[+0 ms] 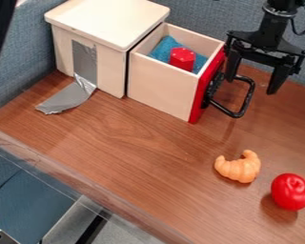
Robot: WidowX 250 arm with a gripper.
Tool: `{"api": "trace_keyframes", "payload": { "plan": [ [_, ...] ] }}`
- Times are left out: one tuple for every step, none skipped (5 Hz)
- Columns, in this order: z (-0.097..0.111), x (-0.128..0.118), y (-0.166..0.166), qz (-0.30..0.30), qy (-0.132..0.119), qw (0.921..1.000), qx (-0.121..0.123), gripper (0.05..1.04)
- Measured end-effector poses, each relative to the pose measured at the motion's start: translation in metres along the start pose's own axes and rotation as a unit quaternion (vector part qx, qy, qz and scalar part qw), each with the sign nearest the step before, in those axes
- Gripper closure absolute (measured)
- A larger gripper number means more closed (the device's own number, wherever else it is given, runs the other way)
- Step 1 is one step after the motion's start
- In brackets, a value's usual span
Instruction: Taken something out of the drawer and put it on the left of the tabel
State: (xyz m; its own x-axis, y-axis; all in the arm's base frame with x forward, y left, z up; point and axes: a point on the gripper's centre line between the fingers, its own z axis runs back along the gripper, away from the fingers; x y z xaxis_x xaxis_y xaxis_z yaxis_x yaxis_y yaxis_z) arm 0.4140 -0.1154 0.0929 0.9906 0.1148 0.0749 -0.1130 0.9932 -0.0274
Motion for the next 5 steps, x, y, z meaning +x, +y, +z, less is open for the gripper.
{"api": "trace_keyframes", "payload": {
  "plan": [
    [-0.021,-0.005,0.002,0.000,0.026,0.9996,0.010,0.083],
    [-0.019,-0.006,0.002,0.002,0.032,0.9994,0.009,0.083],
    [-0.013,0.000,0.010,0.015,0.029,0.9994,0.005,0.083],
    [-0.007,0.008,0.015,0.027,0.019,0.9995,-0.002,0.083],
    [0.019,0.010,0.013,0.024,-0.009,0.9995,-0.019,0.083]
  ]
}}
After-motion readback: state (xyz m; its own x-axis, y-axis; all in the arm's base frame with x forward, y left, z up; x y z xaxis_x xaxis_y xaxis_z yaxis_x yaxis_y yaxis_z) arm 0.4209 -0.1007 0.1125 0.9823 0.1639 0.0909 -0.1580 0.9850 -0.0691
